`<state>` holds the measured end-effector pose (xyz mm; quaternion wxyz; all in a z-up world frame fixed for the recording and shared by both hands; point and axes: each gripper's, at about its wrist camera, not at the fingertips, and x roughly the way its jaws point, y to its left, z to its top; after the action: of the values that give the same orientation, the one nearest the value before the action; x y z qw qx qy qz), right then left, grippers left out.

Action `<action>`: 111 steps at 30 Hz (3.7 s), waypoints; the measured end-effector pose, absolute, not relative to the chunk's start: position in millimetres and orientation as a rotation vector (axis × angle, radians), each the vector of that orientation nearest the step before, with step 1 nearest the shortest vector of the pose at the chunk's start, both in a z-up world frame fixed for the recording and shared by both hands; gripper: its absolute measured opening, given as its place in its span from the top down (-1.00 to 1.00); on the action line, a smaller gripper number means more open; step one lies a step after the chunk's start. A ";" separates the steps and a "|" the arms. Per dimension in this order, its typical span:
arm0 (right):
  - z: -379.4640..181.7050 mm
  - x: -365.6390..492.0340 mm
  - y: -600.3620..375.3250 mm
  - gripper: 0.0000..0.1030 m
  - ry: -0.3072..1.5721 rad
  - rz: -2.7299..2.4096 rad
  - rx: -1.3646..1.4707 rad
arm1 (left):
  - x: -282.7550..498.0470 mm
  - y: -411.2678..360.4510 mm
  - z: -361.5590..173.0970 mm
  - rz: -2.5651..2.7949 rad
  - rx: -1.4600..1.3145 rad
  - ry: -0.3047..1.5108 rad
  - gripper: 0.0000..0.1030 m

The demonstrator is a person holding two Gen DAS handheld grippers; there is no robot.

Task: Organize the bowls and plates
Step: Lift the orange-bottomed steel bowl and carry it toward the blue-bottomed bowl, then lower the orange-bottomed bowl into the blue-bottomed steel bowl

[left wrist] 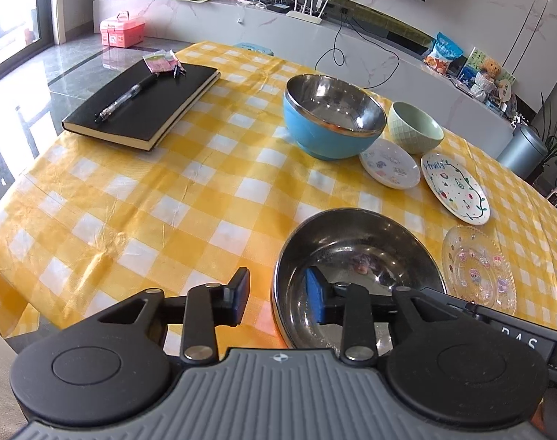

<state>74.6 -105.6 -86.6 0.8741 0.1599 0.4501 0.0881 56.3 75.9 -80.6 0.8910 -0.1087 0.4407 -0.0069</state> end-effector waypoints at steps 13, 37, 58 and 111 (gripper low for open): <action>-66.3 68.7 -108.6 -0.05 0.837 0.189 0.308 | 54.3 79.8 -60.0 -0.032 -0.233 0.839 -0.09; -33.8 176.6 -116.0 -0.05 0.845 0.137 0.270 | 164.1 81.8 -22.7 -0.091 -0.167 0.851 -0.11; -91.2 311.7 -90.5 0.31 1.070 0.086 0.349 | 278.7 87.0 -78.8 -0.076 -0.203 1.049 0.30; -10.4 123.0 -121.1 0.80 0.996 0.132 0.554 | 98.1 76.5 -2.8 -0.055 -0.280 0.942 0.81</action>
<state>123.0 -121.1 -10.4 0.8399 0.2619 0.4712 0.0626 98.1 76.5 -2.8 0.8813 -0.1344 0.4522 -0.0266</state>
